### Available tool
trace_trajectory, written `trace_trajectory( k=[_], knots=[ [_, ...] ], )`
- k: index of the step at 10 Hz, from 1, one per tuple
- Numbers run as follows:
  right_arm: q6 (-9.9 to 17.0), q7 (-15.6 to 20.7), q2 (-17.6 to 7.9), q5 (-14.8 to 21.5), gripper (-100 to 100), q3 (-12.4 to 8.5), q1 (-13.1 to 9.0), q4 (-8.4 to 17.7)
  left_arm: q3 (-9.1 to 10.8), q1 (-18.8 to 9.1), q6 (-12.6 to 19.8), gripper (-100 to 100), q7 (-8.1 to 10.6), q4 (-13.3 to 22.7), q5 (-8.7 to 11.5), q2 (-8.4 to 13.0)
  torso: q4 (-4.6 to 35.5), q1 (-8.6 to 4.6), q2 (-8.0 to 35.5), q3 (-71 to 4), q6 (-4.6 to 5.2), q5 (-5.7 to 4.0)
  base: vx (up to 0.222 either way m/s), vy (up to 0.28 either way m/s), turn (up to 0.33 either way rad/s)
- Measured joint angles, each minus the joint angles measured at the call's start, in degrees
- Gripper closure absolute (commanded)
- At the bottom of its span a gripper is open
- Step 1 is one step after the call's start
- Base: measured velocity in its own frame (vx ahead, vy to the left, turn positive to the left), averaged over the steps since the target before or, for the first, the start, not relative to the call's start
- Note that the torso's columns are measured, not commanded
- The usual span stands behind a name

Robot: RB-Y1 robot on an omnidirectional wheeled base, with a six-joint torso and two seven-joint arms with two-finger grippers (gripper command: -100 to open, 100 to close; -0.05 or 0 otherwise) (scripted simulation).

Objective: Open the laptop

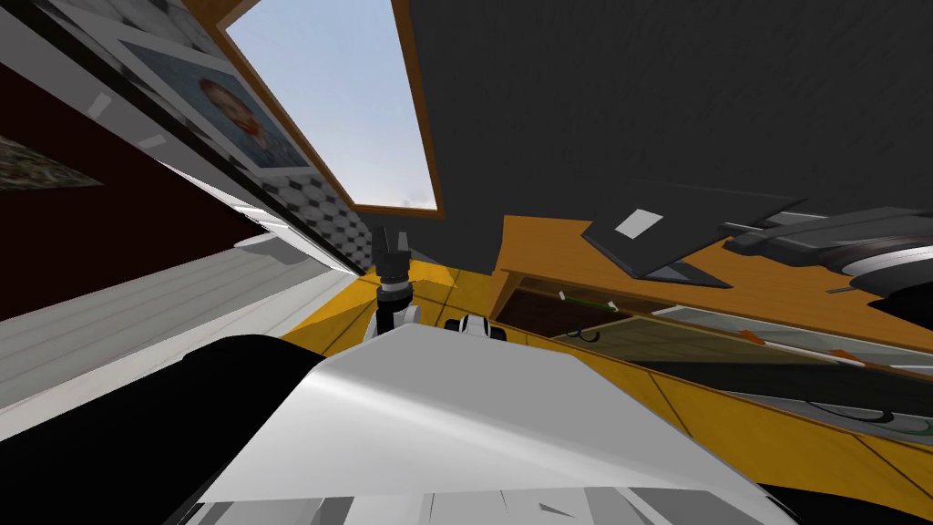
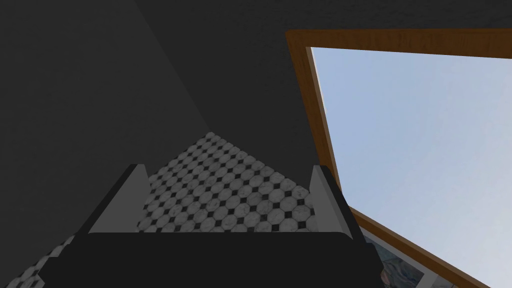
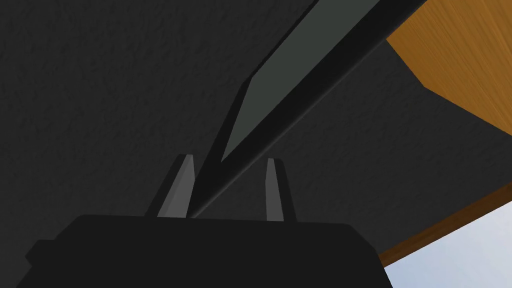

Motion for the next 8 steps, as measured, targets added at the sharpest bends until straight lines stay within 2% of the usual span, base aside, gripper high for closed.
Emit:
trace_trajectory(
  k=[2, 5, 6, 8],
  knots=[
    [-0.91, -1.31, 1.60, -2.04, 100, 1.61, -1.63, 1.25, 0.00, 0.00, 0.00, 0, 0.00, 0.00, 0.00, 0.00, -0.08, -0.33, -0.09, -0.06, -0.04, -0.15, -0.018, -0.086, 0.105],
    [-3.51, -4.02, 5.53, -6.01, 100, 3.85, -4.51, 3.50, 0.00, -0.01, 0.00, 0, 0.00, 0.00, 0.00, 0.01, -0.29, -1.04, -0.29, -0.14, 0.18, -0.65, -0.032, -0.099, 0.092],
    [-3.72, -5.10, 6.11, -7.31, 100, 4.60, -5.17, 4.00, 0.00, 0.00, 0.00, 0, 0.00, 0.00, 0.00, 0.01, -0.36, -1.13, -0.40, -0.20, 0.19, -0.75, -0.017, -0.061, 0.062],
    [-4.06, -6.48, 6.42, -8.64, 100, 4.58, -5.64, 4.54, 0.00, 0.01, 0.00, 0, 0.00, 0.00, 0.00, 0.00, -0.39, -0.84, -0.44, -0.22, 0.13, -0.66, -0.007, -0.028, 0.036]
  ],
)
